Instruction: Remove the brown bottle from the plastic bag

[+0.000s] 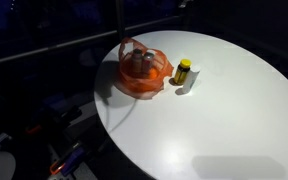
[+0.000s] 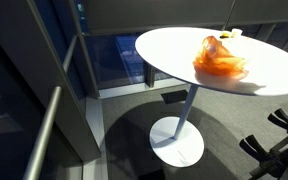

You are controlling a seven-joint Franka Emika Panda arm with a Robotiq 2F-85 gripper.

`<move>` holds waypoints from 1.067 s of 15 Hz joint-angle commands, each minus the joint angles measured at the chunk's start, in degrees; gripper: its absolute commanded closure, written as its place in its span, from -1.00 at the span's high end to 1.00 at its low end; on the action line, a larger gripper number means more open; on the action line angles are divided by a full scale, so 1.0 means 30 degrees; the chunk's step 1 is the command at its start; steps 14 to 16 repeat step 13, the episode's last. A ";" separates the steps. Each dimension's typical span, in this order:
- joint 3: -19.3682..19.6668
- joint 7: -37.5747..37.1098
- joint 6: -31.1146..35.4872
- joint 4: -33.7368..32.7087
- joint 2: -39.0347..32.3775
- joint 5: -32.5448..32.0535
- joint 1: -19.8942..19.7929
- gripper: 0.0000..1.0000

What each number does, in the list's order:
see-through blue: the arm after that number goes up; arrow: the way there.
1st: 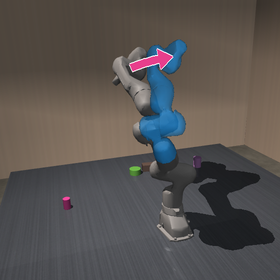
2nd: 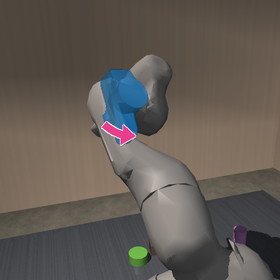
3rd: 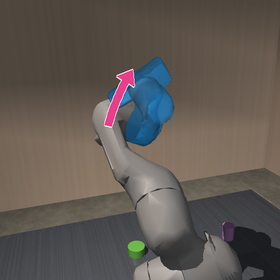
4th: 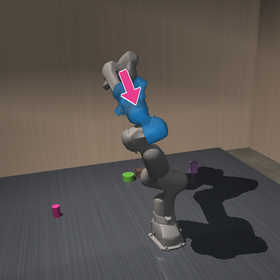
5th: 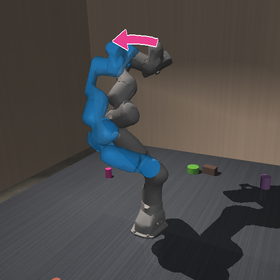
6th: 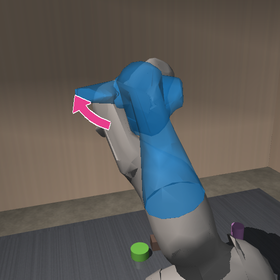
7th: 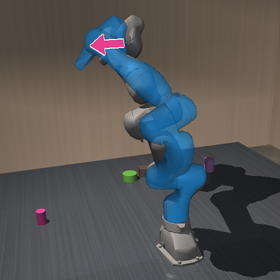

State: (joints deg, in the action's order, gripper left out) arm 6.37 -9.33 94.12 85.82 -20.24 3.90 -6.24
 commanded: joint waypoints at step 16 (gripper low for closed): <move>-0.0015 -0.0607 0.1819 0.5285 0.4893 -0.0035 0.0150 1.00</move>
